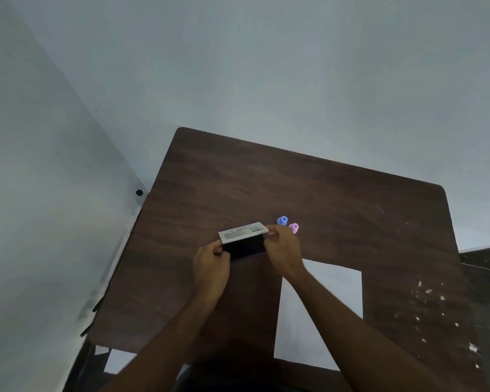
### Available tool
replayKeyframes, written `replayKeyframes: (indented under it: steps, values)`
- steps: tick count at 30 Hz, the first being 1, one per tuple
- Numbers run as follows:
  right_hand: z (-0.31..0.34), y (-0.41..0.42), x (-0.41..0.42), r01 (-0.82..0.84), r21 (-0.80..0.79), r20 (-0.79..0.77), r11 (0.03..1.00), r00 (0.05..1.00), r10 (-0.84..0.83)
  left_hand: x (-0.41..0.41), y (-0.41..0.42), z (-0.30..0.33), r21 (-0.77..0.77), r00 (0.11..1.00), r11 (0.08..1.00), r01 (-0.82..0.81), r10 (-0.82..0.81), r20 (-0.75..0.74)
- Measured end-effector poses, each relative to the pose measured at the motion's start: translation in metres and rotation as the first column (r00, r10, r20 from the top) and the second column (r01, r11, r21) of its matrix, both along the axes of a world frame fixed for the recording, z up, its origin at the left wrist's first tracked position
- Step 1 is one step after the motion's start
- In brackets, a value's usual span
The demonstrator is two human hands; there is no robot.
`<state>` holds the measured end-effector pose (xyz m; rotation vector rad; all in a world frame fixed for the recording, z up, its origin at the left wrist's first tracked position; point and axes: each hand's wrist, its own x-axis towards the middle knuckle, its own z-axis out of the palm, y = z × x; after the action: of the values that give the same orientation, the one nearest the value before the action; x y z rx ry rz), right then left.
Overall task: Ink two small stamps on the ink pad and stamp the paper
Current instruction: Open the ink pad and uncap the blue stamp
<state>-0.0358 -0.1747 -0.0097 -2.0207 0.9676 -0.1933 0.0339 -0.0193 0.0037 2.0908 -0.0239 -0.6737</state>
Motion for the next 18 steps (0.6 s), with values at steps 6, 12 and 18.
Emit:
replayKeyframes:
  steps: [6,12,18]
  values:
    - [0.006,-0.018,0.031,-0.057,0.279,-0.034,0.959,0.997,0.069,0.024,-0.009,0.003,-0.129,0.988,0.989,-0.075,0.057,-0.142]
    - [-0.001,-0.025,0.049,-0.073,0.360,-0.030,0.930,0.996,0.089,0.041,-0.012,-0.006,-0.213,0.980,0.977,-0.014,-0.030,-0.198]
    - [-0.009,-0.020,0.057,0.033,0.303,-0.200,0.952,0.979,0.030,0.042,-0.019,-0.015,-0.151,0.979,0.988,0.019,-0.049,-0.196]
